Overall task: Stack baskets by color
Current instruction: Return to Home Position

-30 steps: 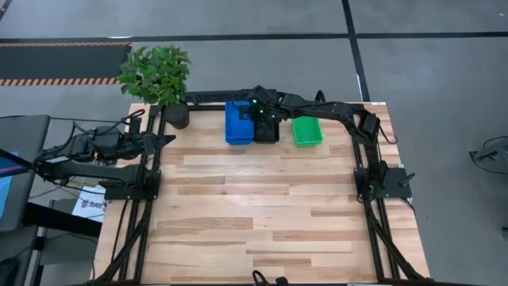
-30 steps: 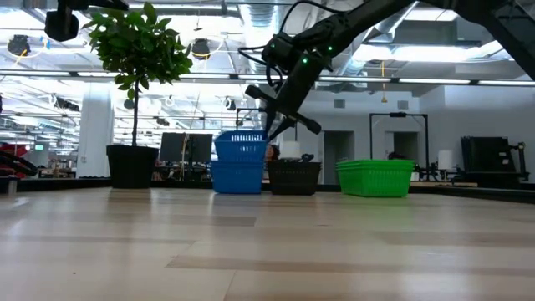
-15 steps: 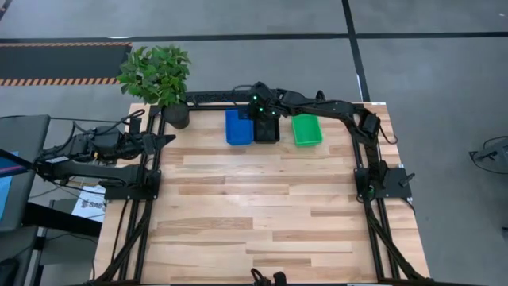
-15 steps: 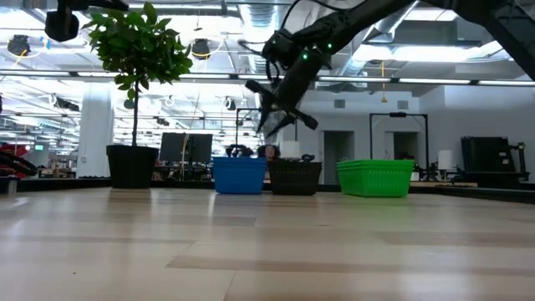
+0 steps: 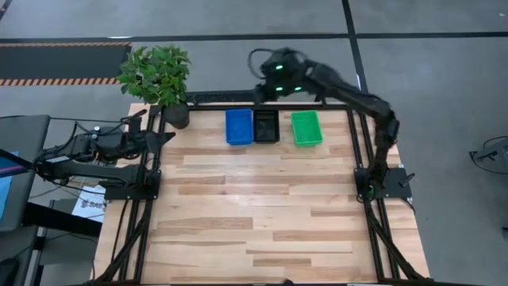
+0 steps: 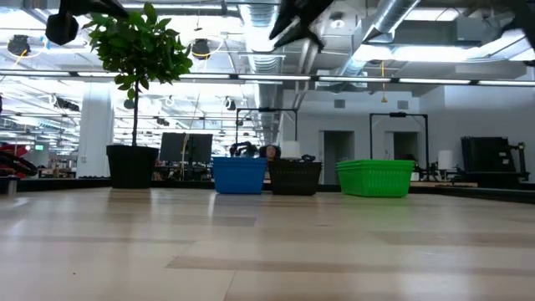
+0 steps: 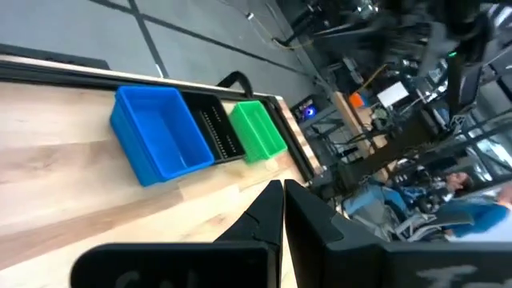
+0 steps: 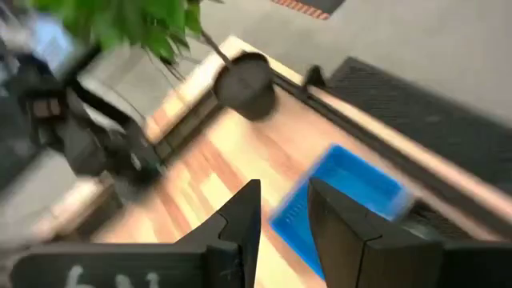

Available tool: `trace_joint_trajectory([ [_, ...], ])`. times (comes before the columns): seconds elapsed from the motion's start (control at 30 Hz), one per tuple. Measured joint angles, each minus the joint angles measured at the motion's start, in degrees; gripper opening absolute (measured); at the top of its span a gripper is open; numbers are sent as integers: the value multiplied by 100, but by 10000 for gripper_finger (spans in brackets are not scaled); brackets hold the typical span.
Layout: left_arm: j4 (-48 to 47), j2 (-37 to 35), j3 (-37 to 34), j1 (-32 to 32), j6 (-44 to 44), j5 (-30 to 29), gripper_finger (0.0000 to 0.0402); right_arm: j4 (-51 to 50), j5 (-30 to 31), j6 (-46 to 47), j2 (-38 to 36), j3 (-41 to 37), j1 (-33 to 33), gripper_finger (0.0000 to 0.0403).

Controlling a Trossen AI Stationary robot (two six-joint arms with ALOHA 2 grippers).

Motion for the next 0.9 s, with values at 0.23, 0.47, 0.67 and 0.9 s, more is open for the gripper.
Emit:
trace_joint_trajectory([
  [0.23,-122,4,0,-4,167,806,0,-1993,607,-2336,-1374,233,114,123],
  [0.47,404,4,-52,0,1771,709,0,-2796,1108,-1909,-2492,-643,541,123],
  [0.67,1424,2,-59,0,3199,987,0,176,328,-1698,-4043,-3528,718,123],
  [0.9,1635,-67,-61,-3,4006,1221,0,3715,-155,-846,-6280,-6994,802,123],
])
